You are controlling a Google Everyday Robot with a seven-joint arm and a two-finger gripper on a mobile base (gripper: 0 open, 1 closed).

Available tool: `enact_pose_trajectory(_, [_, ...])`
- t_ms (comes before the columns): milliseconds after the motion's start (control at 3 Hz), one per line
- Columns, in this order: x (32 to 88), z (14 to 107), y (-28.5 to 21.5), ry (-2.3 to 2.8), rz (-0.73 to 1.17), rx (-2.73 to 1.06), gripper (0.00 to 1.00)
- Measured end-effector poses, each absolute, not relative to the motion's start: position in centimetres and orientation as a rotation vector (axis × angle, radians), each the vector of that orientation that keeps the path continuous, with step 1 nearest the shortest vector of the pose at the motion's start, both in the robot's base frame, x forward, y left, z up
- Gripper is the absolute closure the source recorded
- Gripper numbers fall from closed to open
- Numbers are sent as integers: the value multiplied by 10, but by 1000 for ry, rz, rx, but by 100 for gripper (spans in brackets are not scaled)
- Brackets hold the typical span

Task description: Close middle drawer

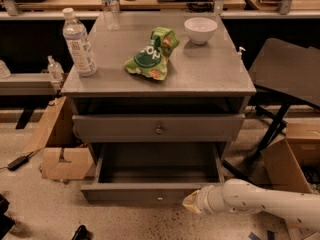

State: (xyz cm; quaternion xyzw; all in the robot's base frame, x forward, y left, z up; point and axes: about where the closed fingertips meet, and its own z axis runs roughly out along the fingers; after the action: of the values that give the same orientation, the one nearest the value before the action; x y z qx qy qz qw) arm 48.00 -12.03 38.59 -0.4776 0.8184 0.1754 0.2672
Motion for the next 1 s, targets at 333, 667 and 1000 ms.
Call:
enact_pose_trajectory(333, [501,387,-119,2211,442,-1314,100])
enact_pose_trajectory(667, [501,387,-119,2211,442,-1314,84])
enact_pose_trajectory(1000, [500,385,-117,2210,447,-1318,53])
